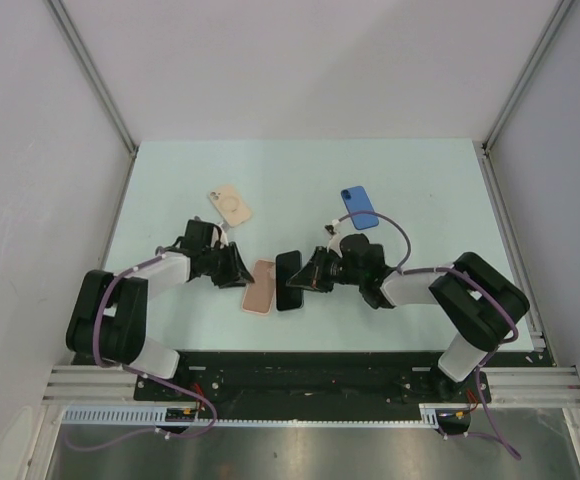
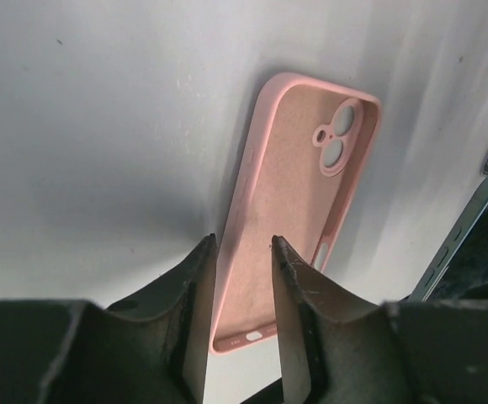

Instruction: Put the phone into the phone case

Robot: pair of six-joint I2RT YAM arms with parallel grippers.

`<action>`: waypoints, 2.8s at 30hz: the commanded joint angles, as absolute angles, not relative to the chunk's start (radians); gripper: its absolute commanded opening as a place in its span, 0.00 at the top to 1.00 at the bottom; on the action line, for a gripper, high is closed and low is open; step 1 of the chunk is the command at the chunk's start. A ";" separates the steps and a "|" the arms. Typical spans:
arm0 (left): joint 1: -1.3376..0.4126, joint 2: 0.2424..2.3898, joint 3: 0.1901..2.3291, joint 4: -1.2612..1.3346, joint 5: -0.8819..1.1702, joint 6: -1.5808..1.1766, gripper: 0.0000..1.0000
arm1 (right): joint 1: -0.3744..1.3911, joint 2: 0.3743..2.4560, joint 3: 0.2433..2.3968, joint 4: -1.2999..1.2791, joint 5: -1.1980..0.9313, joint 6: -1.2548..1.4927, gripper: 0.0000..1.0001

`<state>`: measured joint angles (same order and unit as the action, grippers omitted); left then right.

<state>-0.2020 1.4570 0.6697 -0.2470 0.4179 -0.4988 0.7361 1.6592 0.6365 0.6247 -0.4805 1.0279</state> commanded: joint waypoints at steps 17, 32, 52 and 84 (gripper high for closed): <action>-0.402 1.269 0.594 -0.191 0.336 -0.647 0.55 | 0.707 1.577 0.782 0.286 -0.462 0.723 1.00; -0.334 1.433 0.571 -0.100 0.322 -0.667 0.99 | 0.709 1.762 0.991 0.049 -0.560 0.560 1.00; -0.359 1.577 0.537 0.058 0.408 -0.698 1.00 | 0.727 1.911 1.014 0.120 -0.626 0.618 1.00; -0.633 1.620 0.410 0.230 0.396 -0.853 1.00 | 0.710 2.075 0.960 0.382 -0.732 0.860 1.00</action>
<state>-0.4652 1.5040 0.4568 0.2626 0.2584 -0.7986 0.6502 1.9762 0.9737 0.2077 -0.7883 0.7460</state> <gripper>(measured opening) 0.003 0.102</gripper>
